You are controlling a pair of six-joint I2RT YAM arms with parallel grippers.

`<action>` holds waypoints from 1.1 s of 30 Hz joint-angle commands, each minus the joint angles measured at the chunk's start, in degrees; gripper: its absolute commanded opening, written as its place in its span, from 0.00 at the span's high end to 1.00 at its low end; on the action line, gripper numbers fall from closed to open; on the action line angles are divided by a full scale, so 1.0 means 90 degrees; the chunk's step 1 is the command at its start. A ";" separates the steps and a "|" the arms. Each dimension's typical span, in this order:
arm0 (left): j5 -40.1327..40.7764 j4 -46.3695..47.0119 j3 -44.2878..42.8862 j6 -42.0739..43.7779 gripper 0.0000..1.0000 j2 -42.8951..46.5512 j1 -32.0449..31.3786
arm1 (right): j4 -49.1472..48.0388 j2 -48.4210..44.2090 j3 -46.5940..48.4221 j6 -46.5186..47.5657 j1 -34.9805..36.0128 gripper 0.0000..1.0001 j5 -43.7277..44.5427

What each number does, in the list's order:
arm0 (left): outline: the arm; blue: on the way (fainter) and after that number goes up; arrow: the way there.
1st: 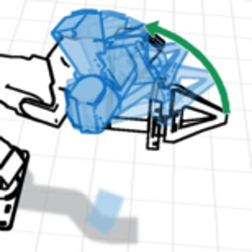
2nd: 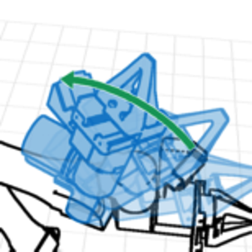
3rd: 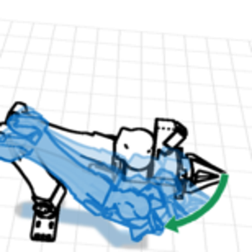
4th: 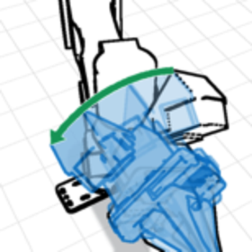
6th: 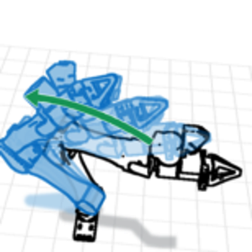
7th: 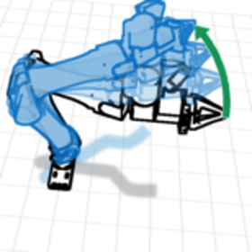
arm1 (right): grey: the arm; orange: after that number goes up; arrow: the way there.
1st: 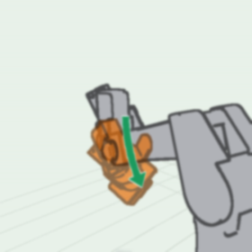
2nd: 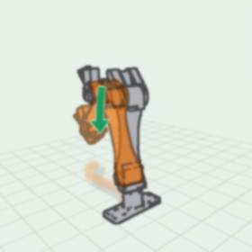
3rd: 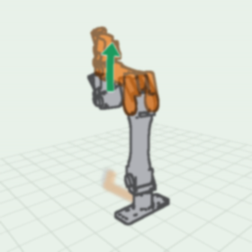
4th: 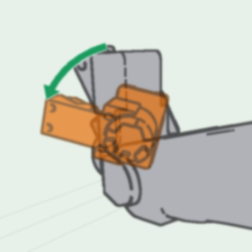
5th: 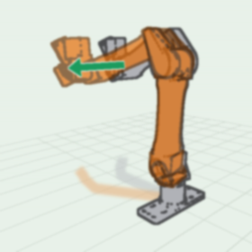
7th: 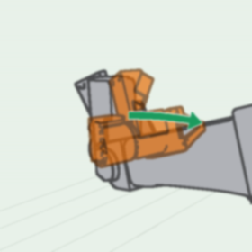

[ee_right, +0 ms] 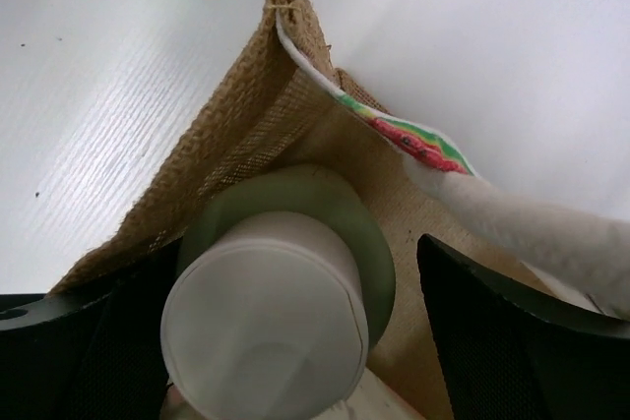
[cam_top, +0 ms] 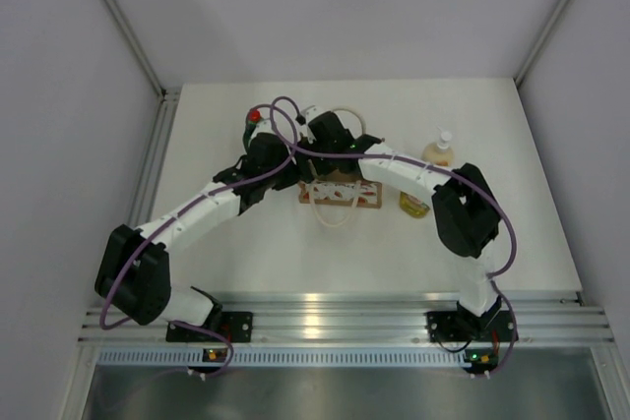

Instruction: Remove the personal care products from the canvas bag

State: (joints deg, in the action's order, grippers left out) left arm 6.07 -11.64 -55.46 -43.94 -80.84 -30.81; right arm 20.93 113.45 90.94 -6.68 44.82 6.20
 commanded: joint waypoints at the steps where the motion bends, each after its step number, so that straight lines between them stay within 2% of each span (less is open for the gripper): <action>1: -0.0029 0.0072 0.0108 -0.0088 1.00 0.0154 -0.0063 | 0.0087 0.0178 0.0209 -0.0146 0.0020 0.14 -0.0064; 4: -0.0020 0.0063 0.0118 -0.0088 1.00 0.0183 -0.0063 | 0.0077 0.0226 0.0179 -0.0137 0.0010 0.28 -0.0122; 5: -0.0020 0.0072 0.0108 -0.0088 1.00 0.0193 -0.0063 | 0.0077 0.0236 0.0170 -0.0108 0.0010 0.40 -0.0141; 8: -0.0020 0.0072 0.0098 -0.0117 1.00 0.0183 -0.0063 | 0.0077 0.0207 0.0179 -0.0108 0.0010 0.59 -0.0132; 10: 0.0000 0.0072 0.0098 -0.0147 1.00 0.0183 -0.0063 | 0.0077 0.0168 0.0208 -0.0079 0.0010 0.65 -0.0151; 13: 0.0019 0.0063 0.0117 -0.0186 1.00 0.0173 -0.0063 | 0.0077 0.0080 0.0267 0.0009 0.0001 0.82 -0.0190; 14: 0.0048 0.0072 0.0118 -0.0195 1.00 0.0173 -0.0063 | 0.0077 0.0061 0.0296 0.0038 -0.0009 1.00 -0.0200; 33: 0.0166 0.0053 0.0206 -0.0449 1.00 0.0144 -0.0063 | 0.0087 -0.1062 0.0540 0.0459 -0.0185 1.00 -0.0308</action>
State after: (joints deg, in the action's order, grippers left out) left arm 6.72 -10.92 -54.50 -47.05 -80.60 -31.18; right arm 24.49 111.61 91.66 -3.79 43.88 4.60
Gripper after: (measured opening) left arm 0.118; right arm 0.685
